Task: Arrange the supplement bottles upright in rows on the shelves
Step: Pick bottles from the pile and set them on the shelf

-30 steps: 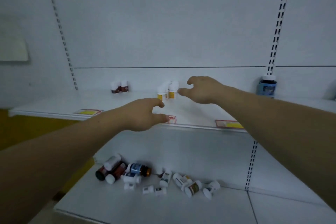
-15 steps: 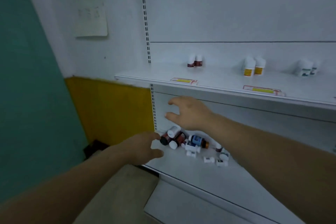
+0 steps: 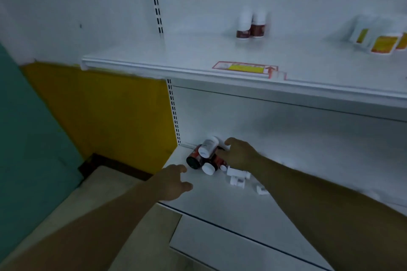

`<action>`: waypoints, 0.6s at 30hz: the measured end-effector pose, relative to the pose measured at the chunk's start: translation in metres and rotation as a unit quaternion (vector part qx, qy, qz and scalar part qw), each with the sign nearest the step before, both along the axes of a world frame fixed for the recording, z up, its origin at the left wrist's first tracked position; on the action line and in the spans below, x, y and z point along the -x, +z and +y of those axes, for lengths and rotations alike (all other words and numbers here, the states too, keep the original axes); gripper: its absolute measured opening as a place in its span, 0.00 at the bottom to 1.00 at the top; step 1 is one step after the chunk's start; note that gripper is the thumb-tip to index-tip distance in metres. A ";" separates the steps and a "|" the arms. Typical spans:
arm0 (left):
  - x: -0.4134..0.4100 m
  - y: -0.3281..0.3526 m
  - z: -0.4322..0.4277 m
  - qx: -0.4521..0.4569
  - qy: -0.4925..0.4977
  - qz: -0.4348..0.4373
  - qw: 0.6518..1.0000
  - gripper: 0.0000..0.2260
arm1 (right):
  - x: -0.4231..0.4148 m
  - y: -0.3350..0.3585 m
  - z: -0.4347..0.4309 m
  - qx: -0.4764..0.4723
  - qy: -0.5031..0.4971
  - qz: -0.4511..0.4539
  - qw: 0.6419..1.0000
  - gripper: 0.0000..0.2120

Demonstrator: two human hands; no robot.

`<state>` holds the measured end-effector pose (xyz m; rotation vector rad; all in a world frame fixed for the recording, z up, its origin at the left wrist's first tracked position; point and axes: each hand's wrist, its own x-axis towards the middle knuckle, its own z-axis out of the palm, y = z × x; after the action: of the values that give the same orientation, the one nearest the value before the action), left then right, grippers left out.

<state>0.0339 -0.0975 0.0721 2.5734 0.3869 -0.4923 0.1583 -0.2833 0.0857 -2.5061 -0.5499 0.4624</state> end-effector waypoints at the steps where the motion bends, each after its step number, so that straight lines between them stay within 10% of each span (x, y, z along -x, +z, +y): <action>1: -0.014 -0.009 0.010 0.006 0.006 0.004 1.000 0.30 | -0.011 -0.011 0.009 -0.005 -0.009 0.010 1.000 0.23; 18: -0.177 -0.163 0.076 0.214 -0.007 -0.069 0.974 0.28 | -0.090 -0.133 0.129 0.001 -0.195 0.014 0.981 0.25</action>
<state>0.2113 -0.0217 -0.0909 2.1764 0.1876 -0.3540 0.2479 -0.1542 -0.0471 -2.5217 -0.0392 0.3437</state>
